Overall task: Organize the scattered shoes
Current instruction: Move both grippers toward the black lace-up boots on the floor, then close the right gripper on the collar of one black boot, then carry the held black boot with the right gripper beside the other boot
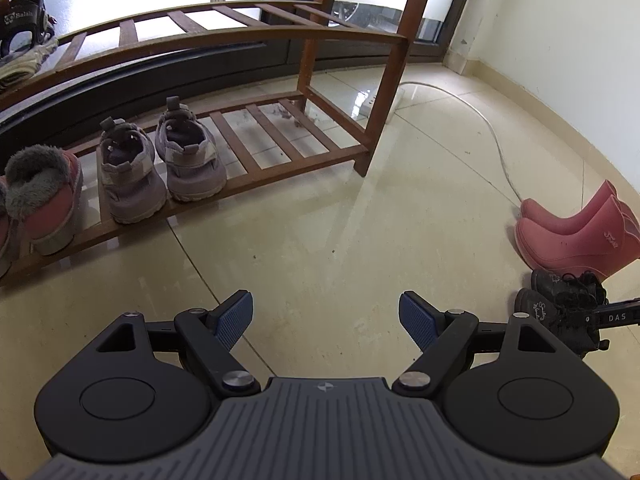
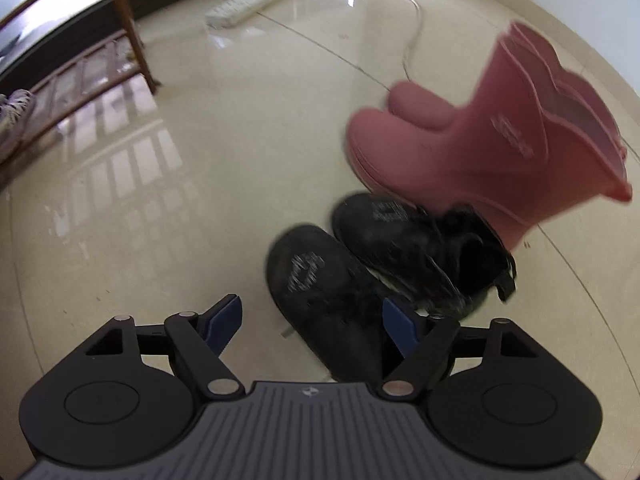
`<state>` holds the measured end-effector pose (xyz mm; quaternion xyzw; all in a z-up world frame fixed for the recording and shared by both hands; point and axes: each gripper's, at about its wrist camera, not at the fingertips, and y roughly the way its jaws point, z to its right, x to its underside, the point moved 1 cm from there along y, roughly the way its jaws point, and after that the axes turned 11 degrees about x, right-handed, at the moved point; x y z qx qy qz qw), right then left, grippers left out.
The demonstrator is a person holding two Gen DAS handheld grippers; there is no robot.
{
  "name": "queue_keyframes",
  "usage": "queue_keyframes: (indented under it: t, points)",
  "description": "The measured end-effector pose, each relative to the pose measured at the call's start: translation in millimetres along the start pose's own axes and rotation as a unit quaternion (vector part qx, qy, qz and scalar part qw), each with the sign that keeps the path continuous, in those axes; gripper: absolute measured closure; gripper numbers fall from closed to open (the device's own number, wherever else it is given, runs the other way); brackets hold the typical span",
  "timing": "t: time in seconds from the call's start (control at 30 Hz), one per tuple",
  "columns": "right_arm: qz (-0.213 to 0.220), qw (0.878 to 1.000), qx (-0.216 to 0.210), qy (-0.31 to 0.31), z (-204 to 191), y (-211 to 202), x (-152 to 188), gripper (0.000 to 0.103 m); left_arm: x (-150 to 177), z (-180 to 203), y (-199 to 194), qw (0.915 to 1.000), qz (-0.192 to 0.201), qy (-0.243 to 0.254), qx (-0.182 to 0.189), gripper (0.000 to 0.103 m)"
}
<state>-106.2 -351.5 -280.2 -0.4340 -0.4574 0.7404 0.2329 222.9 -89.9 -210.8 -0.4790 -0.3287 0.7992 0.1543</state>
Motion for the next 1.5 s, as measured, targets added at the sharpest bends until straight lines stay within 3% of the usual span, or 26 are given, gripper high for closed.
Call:
queue_keyframes:
  t: [0.1,0.47,0.5,0.57,0.67,0.83,1.07,1.5]
  points:
    - [-0.022,1.000,-0.002,0.005,2,12,9,0.036,1,0,3,1.0000,-0.005,-0.002,0.001,0.021]
    - [-0.045,0.999,0.018,-0.003,0,37,8,0.040,6,-3,9,0.9997,-0.021,-0.011,-0.001,0.021]
    - [-0.046,0.999,0.019,-0.006,0,40,9,0.042,7,-3,9,0.9997,-0.021,-0.012,-0.001,0.021]
    - [-0.047,0.999,0.023,-0.014,-2,43,11,0.060,8,-4,10,0.9997,-0.022,-0.014,-0.001,0.021]
    - [-0.038,0.999,0.011,-0.011,-3,40,10,0.074,13,-4,14,0.9993,-0.032,-0.018,0.000,0.021]
    - [-0.037,0.999,-0.034,-0.002,-13,30,2,0.089,20,-2,21,0.9989,-0.042,-0.021,0.005,0.021]
    - [-0.042,0.993,-0.109,-0.006,-65,13,-1,0.092,24,1,25,0.9985,-0.051,-0.018,0.011,0.021]
    - [-0.057,0.977,-0.200,-0.039,-156,-6,8,0.092,34,5,30,0.9974,-0.068,-0.013,0.020,0.021]
